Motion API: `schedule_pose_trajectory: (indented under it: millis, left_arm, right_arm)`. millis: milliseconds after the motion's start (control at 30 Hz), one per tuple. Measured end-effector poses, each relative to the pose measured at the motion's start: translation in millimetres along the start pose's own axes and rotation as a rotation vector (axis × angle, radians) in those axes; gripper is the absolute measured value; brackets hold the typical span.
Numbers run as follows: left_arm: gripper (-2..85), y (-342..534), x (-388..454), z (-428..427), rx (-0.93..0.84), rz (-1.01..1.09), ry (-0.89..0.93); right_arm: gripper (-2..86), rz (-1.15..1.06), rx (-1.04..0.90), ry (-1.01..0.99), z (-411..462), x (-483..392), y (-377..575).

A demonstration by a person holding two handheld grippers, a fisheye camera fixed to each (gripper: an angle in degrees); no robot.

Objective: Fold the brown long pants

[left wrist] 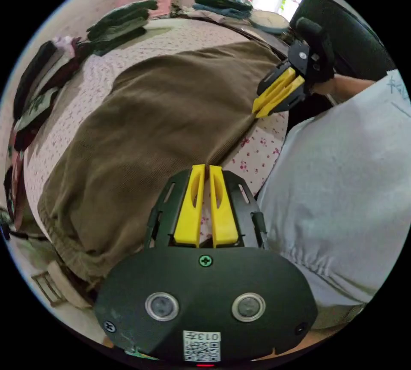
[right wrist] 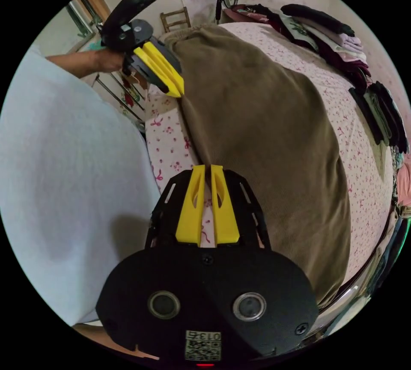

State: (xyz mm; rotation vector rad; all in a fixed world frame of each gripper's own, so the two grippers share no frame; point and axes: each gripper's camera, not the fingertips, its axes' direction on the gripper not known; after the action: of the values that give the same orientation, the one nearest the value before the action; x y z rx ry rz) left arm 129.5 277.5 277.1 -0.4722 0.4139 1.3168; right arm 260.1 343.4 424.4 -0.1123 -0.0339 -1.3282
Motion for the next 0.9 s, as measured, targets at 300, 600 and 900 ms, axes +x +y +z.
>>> schedule_pose_trajectory:
  millis: [300,600,900]
  left_arm:
    - [10.3,213,-91,-78,0.472,-1.063,-0.183]
    - [7.7,269,-149,-61,0.571,-1.291,0.050]
    - [2.6,248,-163,-110,0.492,-1.128,-0.101]
  right_arm:
    - [1.5,0.111,0.098,0.031,-20,15,-30]
    - [0.7,0.040,0.006,0.052,5,6,-82]
    - [0.3,0.019,-0.031,0.071,16,-2,-94]
